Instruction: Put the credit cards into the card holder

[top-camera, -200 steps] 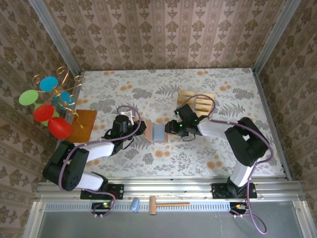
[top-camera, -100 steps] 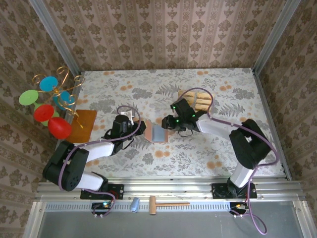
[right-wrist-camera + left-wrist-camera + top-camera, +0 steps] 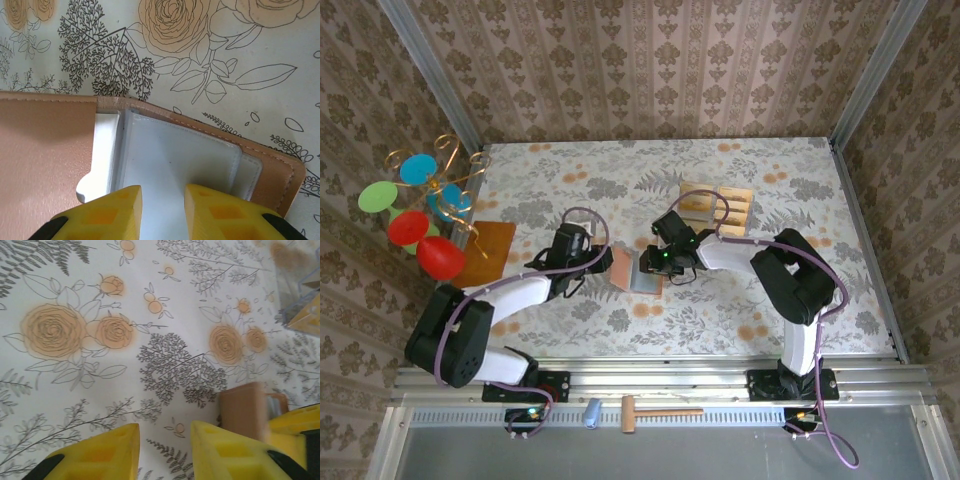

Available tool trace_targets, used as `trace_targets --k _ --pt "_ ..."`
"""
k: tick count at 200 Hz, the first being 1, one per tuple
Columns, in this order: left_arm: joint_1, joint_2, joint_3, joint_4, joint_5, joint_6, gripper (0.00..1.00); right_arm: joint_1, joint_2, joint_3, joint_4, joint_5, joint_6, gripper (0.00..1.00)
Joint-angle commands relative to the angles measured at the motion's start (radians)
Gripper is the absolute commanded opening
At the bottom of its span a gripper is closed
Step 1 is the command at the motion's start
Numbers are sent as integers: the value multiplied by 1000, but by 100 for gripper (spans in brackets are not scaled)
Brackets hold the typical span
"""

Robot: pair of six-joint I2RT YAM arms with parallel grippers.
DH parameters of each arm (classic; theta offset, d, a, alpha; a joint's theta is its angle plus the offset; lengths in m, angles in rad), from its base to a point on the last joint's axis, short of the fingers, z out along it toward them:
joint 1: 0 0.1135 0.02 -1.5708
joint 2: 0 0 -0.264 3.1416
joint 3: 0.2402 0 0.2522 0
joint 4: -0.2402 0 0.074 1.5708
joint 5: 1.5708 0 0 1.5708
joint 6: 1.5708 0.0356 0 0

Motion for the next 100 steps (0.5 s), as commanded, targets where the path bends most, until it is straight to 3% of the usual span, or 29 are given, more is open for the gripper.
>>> trace_targets --k 1,43,78,100 --pt "-28 32 54 -158 -84 77 33 -4 22 -11 3 11 10 31" --pt "-85 87 95 -217 -163 92 34 -7 32 14 -23 16 -7 31" --pt "-83 13 166 -295 -185 130 37 -7 35 17 -19 16 -5 31" --pt "-89 -39 213 -329 -178 146 44 -8 37 13 -14 16 -5 31"
